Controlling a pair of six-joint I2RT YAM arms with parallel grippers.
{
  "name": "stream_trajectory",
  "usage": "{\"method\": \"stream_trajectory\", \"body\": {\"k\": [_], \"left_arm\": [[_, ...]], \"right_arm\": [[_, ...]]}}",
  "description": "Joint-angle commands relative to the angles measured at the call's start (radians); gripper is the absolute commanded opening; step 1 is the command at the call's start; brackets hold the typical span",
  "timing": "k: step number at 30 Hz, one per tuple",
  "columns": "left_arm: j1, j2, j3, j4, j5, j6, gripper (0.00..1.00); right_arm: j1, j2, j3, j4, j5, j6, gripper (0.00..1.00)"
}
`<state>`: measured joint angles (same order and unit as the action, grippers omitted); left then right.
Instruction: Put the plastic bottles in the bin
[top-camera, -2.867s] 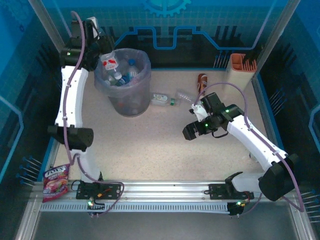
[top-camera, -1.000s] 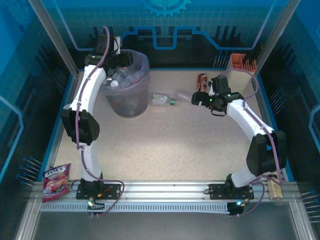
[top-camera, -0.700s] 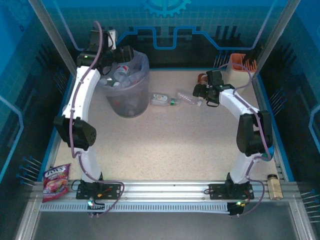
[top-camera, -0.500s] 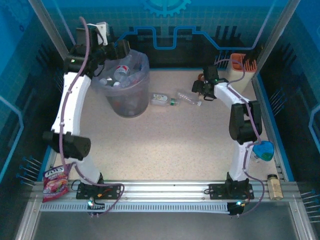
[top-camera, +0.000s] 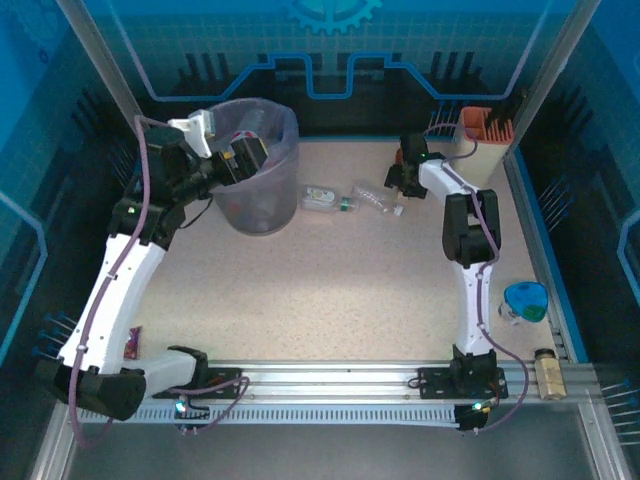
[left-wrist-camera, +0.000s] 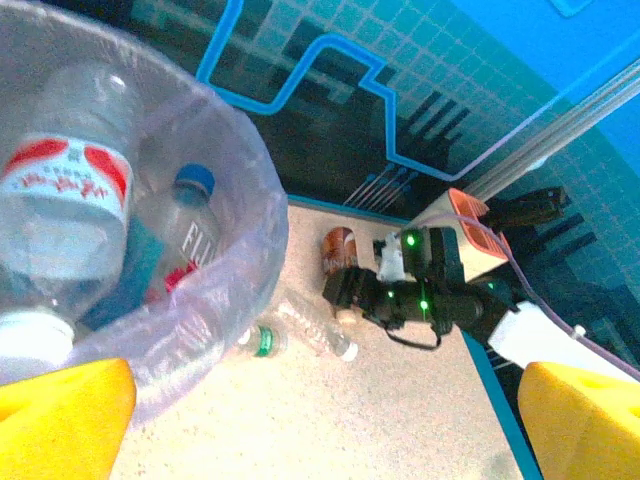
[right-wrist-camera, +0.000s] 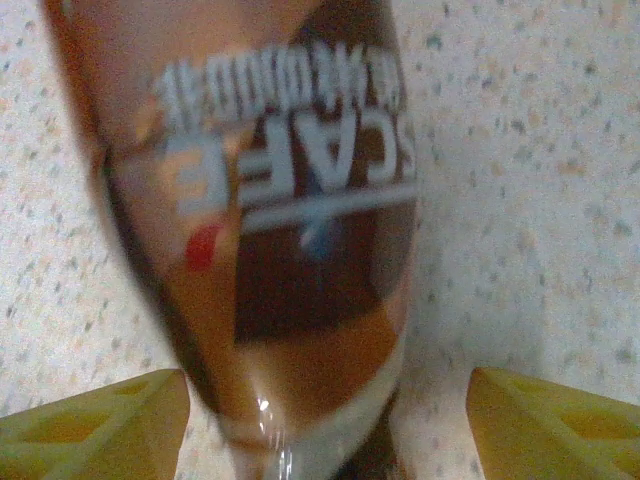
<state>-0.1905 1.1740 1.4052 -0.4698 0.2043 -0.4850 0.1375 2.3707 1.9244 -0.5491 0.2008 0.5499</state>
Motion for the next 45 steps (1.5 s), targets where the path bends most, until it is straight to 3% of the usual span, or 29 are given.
{"method": "stream_trajectory", "body": {"k": [1, 14, 24, 31, 39, 43, 45], "left_arm": [[-0.012, -0.071, -0.046, 0.072, -0.002, -0.059, 0.99], [-0.012, -0.063, -0.087, 0.125, 0.015, -0.106, 0.99], [-0.012, -0.030, -0.094, 0.161, 0.033, -0.143, 0.99], [-0.013, 0.007, -0.112, 0.202, 0.088, -0.197, 0.99], [-0.075, 0.013, -0.132, 0.291, 0.069, -0.272, 0.99], [-0.125, 0.028, -0.141, 0.328, 0.052, -0.295, 0.99], [-0.143, 0.037, -0.146, 0.352, 0.044, -0.307, 0.99]], "right_arm": [[-0.019, 0.053, 0.064, -0.059, -0.006, 0.007, 0.71], [-0.023, 0.083, 0.146, -0.095, 0.003, -0.039, 0.45], [-0.027, -0.014, 0.113, -0.086, 0.007, -0.097, 0.30], [-0.023, -0.146, 0.046, -0.041, -0.040, -0.133, 0.25], [0.020, -0.422, -0.197, 0.083, -0.218, -0.200, 0.22], [0.033, -0.569, -0.376, 0.238, -0.491, -0.205, 0.20], [0.056, -0.627, -0.428, 0.255, -0.570, -0.230, 0.20]]}}
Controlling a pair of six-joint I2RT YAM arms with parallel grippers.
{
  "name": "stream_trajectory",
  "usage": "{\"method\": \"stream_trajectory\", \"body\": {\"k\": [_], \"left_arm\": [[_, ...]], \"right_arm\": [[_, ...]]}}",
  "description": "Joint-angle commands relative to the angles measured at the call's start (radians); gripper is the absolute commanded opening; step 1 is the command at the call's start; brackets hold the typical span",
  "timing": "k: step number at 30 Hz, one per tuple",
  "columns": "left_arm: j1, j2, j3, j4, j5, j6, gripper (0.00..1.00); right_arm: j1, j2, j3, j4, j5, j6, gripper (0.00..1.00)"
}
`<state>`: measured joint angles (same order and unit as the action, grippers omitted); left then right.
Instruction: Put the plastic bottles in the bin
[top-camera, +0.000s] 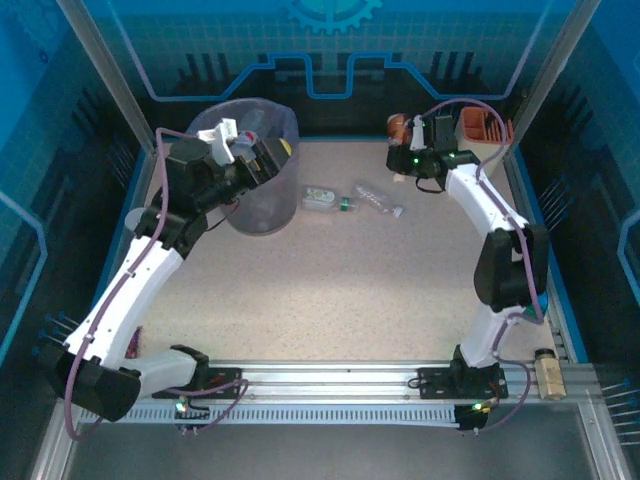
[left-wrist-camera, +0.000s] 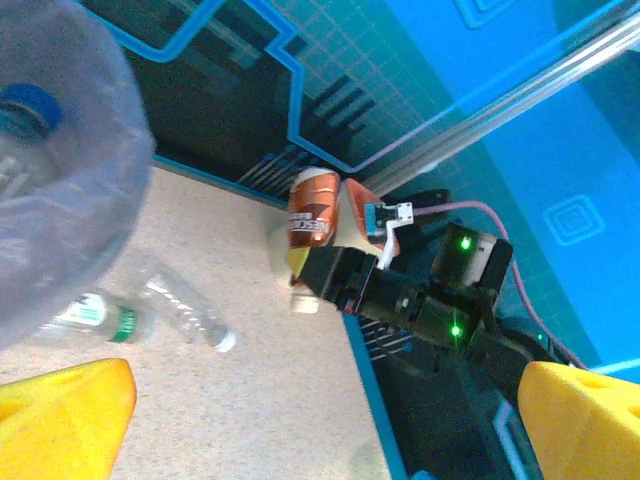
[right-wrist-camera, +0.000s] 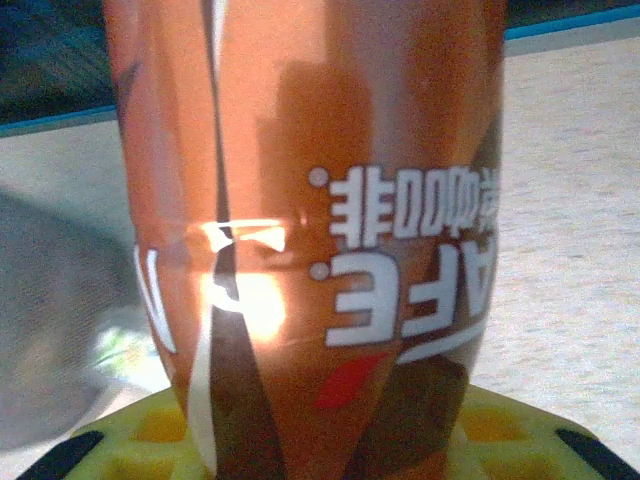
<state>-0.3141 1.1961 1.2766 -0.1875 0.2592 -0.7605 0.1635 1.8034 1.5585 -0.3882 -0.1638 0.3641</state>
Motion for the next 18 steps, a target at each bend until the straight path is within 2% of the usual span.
{"method": "stream_trajectory", "body": {"k": [1, 4, 8, 12, 18], "left_arm": [[-0.029, 0.019, -0.022, 0.084, -0.011, -0.035, 0.99], [-0.050, 0.037, -0.026, 0.115, -0.014, -0.047, 0.99], [-0.088, 0.073, -0.029, 0.171, -0.012, -0.065, 0.99], [-0.130, 0.122, -0.012, 0.173, -0.030, -0.069, 0.99], [-0.197, 0.190, -0.004, 0.206, -0.053, -0.083, 0.99]], "right_arm": [[0.048, -0.089, -0.090, 0.100, -0.236, -0.063, 0.20], [0.101, -0.190, -0.178, 0.141, -0.325, -0.088, 0.19], [0.162, -0.285, -0.281, 0.234, -0.463, -0.021, 0.19], [0.212, -0.337, -0.342, 0.325, -0.525, 0.069, 0.20], [0.269, -0.367, -0.393, 0.412, -0.542, 0.164, 0.21]]}}
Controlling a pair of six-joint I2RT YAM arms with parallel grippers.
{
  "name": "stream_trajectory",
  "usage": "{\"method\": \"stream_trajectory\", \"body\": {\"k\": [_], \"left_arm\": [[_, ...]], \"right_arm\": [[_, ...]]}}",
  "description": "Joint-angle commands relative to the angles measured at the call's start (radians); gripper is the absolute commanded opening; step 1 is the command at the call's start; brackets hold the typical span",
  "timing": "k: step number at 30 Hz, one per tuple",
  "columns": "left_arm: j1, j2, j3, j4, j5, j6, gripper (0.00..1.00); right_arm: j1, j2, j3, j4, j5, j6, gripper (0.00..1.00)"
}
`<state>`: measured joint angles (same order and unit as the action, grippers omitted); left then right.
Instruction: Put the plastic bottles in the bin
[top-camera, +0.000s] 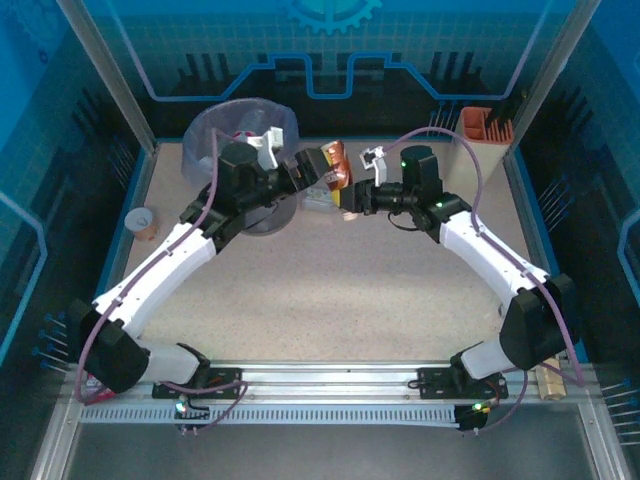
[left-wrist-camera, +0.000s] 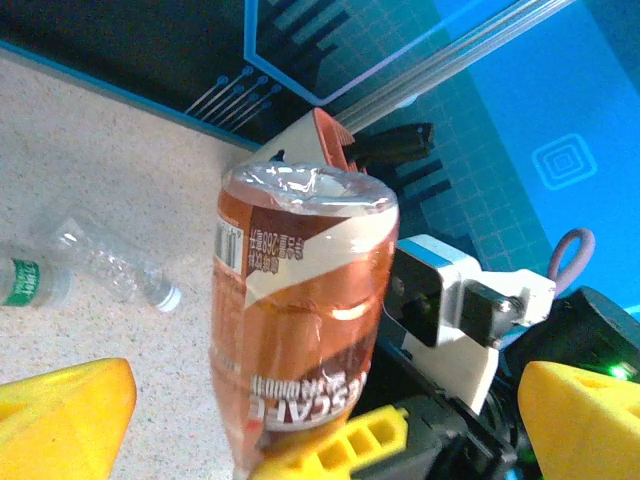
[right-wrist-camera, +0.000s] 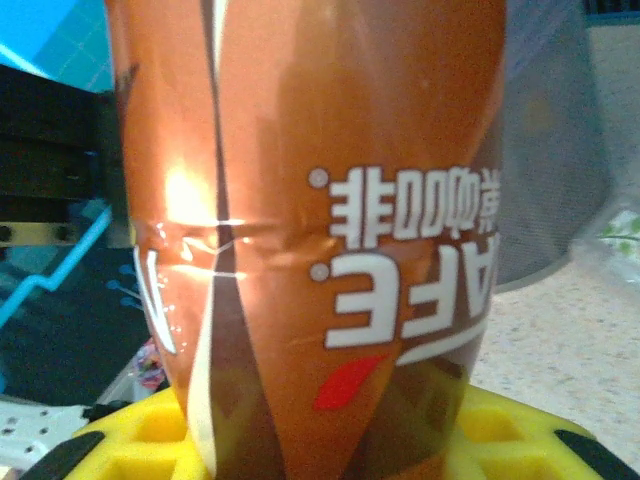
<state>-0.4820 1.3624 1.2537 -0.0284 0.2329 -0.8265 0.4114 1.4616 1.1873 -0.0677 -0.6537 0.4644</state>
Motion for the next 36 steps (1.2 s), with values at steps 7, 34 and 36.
{"method": "stream_trajectory", "body": {"k": [7, 34, 36], "left_arm": [[-0.066, 0.072, 0.027, 0.064, -0.060, -0.032, 0.99], [-0.054, 0.122, 0.148, -0.040, -0.157, 0.062, 0.51], [-0.044, 0.121, 0.174, -0.053, -0.166, 0.089, 0.51]], "right_arm": [[0.058, -0.026, -0.063, 0.175, -0.049, 0.134, 0.21], [-0.048, -0.148, -0.050, -0.032, -0.095, 0.041, 1.00], [-0.084, -0.186, -0.049, -0.093, -0.086, 0.011, 1.00]]}}
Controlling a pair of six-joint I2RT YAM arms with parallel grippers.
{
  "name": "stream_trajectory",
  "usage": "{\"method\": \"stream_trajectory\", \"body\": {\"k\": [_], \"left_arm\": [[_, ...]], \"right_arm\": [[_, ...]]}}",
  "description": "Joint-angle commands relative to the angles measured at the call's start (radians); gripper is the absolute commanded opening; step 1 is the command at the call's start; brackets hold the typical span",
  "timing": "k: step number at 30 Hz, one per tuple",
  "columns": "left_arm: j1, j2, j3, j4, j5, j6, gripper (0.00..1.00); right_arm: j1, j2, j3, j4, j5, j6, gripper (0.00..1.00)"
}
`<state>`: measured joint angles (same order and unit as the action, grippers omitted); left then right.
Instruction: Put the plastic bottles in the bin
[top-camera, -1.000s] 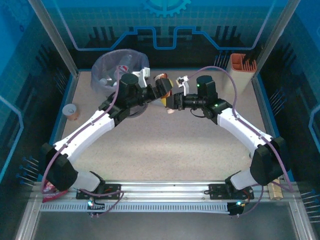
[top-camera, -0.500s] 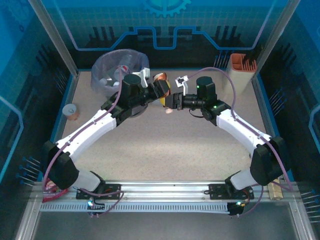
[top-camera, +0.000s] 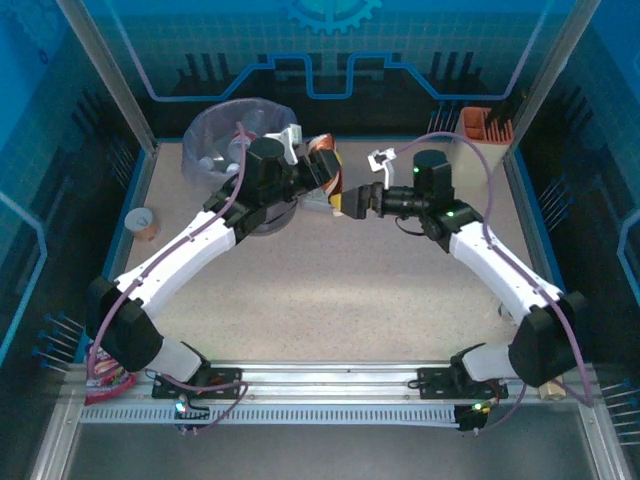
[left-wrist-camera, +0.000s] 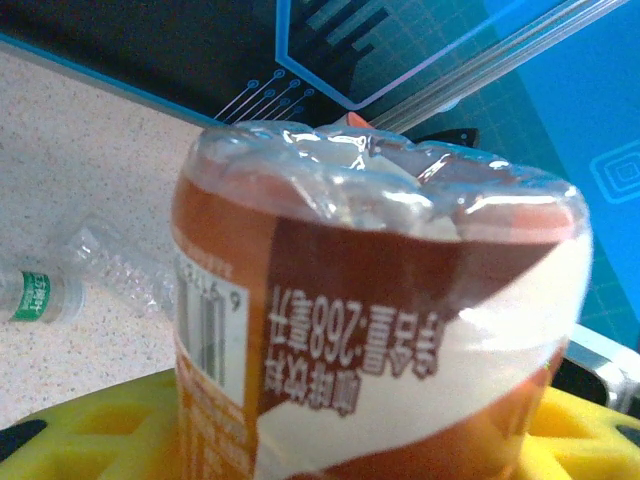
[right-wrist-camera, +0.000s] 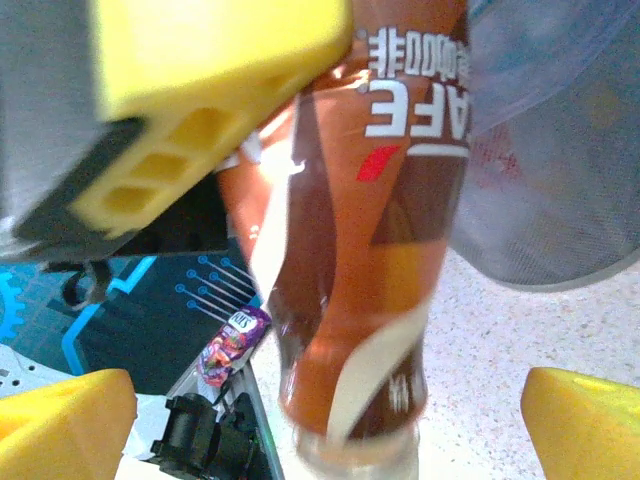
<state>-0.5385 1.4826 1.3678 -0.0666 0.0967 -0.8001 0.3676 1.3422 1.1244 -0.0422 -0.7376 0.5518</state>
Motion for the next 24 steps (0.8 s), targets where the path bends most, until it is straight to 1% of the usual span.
{"method": "stream_trajectory", "body": {"k": [1, 4, 8, 11, 14, 15, 17, 19, 20, 22, 24], "left_arm": [[0.024, 0.001, 0.076, -0.023, -0.032, 0.086, 0.51], [0.095, -0.002, 0.157, -0.085, -0.030, 0.150, 0.51], [0.245, 0.027, 0.341, -0.241, -0.051, 0.197, 0.45], [0.336, 0.067, 0.468, -0.314, -0.086, 0.261, 0.41], [0.414, 0.158, 0.640, -0.455, -0.134, 0.338, 0.41], [0.432, 0.193, 0.694, -0.509, -0.150, 0.357, 0.41], [0.452, 0.287, 0.839, -0.632, -0.206, 0.445, 0.41], [0.468, 0.371, 0.950, -0.725, -0.257, 0.504, 0.41], [0.481, 0.413, 1.006, -0.768, -0.266, 0.523, 0.42], [0.503, 0.468, 1.042, -0.813, -0.307, 0.530, 0.43], [0.525, 0.503, 1.040, -0.823, -0.308, 0.521, 0.42]], "right_arm": [[-0.061, -0.086, 0.011, -0.143, 0.004, -0.087, 1.00], [-0.119, -0.099, 0.018, -0.261, 0.062, -0.117, 1.00], [-0.130, -0.079, 0.000, -0.384, 0.161, -0.148, 1.00], [-0.130, -0.088, -0.062, -0.371, 0.184, -0.156, 1.00], [-0.146, -0.102, -0.109, -0.373, 0.204, -0.155, 1.00], [-0.159, -0.107, -0.121, -0.373, 0.194, -0.152, 1.00], [-0.183, -0.114, -0.136, -0.393, 0.174, -0.157, 1.00], [-0.194, -0.120, -0.143, -0.420, 0.171, -0.181, 1.00], [-0.198, -0.120, -0.143, -0.437, 0.173, -0.186, 1.00], [-0.210, -0.118, -0.146, -0.462, 0.145, -0.188, 1.00], [-0.221, -0.119, -0.165, -0.463, 0.131, -0.186, 1.00]]}}
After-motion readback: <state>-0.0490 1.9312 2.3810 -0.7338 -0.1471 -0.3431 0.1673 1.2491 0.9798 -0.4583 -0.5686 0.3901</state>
